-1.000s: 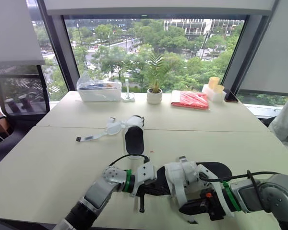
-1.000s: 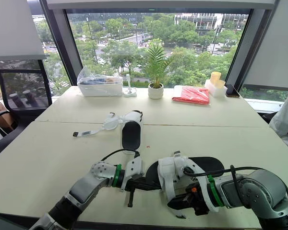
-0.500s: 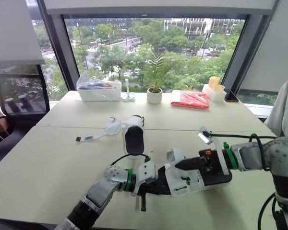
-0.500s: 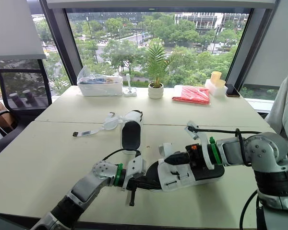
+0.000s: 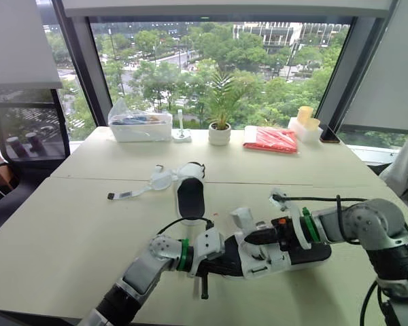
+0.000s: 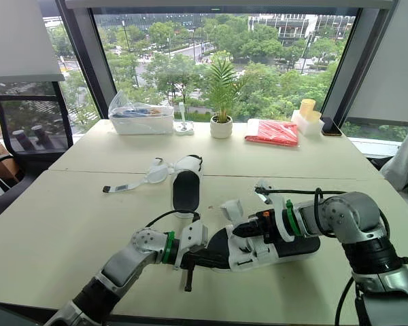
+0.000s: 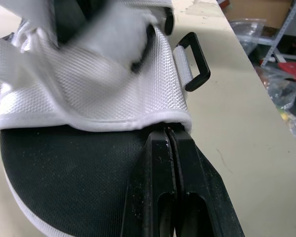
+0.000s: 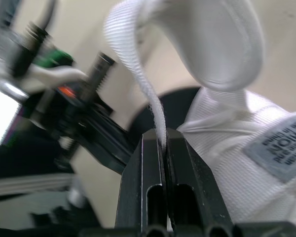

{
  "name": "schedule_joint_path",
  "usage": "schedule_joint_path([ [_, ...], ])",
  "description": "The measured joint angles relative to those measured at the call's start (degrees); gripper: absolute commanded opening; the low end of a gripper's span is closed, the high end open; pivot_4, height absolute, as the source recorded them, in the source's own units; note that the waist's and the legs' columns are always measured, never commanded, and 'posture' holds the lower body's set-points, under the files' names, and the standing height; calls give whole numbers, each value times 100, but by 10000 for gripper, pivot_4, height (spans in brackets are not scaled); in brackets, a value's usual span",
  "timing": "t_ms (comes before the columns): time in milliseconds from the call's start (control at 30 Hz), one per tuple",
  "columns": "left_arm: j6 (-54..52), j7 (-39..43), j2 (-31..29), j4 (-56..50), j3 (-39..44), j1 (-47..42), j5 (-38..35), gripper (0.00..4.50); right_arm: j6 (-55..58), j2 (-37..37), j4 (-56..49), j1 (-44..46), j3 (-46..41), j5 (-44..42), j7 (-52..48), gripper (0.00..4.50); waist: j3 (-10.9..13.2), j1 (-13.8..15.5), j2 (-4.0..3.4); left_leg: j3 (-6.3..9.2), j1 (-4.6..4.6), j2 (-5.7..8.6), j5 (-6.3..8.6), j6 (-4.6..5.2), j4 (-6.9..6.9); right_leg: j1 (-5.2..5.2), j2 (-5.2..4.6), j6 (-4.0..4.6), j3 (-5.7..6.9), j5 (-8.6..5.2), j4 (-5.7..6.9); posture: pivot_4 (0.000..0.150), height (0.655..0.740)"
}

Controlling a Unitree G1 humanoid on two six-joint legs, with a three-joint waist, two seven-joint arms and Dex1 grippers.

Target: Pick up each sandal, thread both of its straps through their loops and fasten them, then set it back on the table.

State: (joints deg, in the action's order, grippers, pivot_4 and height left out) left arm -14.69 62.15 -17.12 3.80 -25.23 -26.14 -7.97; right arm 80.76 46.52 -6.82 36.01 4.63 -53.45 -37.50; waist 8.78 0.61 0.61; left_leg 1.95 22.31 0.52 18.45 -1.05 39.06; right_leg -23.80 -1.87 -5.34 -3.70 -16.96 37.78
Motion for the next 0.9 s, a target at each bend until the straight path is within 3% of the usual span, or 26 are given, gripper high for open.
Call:
schedule_joint_path([
  [233,-11,-30,-11,-18,0,9,-1,0,-1108,191,-297,-264,329,729,-683,186,0,-2,0,1,-1,0,0,0,1,1,1,0,2,0,0,1500,7400],
  [567,-3,-45,-23,-41,2,33,-1,0,477,-154,-418,82,-618,-354,-723,186,0,-1,0,2,1,0,0,0,0,-3,-3,0,1,0,1,1500,7400],
  [900,4,-36,-42,-43,9,33,-1,0,756,-402,-643,-353,-808,-516,-453,186,0,-3,0,1,5,0,0,0,0,-8,-4,0,1,0,2,1500,7400],
])
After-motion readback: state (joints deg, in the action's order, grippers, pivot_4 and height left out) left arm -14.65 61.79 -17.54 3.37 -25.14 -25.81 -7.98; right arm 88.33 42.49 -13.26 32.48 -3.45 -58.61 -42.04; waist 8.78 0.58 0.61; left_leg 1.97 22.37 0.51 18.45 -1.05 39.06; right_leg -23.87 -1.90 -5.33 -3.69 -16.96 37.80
